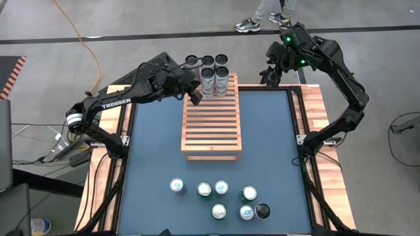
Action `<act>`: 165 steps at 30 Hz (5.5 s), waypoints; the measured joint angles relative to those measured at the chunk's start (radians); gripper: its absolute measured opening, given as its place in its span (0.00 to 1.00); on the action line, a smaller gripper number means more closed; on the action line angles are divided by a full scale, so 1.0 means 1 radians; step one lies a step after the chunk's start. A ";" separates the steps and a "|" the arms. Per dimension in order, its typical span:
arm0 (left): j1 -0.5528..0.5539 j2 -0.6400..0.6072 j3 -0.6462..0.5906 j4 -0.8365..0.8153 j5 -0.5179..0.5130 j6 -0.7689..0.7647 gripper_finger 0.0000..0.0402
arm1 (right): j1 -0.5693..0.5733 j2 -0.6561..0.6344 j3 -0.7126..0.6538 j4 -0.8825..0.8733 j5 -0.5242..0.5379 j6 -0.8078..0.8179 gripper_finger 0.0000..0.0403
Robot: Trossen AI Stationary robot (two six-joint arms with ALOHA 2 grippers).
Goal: Place canned beverage on shelf
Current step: Put the white blue soda can on the shelf aligned with the other white blue soda can
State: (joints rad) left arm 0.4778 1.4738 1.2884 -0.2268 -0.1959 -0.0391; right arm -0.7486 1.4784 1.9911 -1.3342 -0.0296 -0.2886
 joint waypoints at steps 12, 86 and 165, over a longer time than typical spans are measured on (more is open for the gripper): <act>0.023 -0.001 0.000 -0.025 -0.027 -0.010 0.00 | 0.000 0.000 0.000 0.000 0.000 0.000 0.55; -0.107 0.131 0.000 -0.049 0.024 0.064 0.00 | 0.000 0.000 0.000 -0.058 0.000 -0.028 0.55; -0.116 0.131 -0.114 0.170 -0.106 0.112 0.00 | 0.000 0.000 0.000 -0.058 0.000 -0.034 0.55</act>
State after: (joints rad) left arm 0.3617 1.6047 1.1740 -0.0566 -0.3021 0.0732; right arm -0.7486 1.4784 1.9911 -1.3918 -0.0292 -0.3229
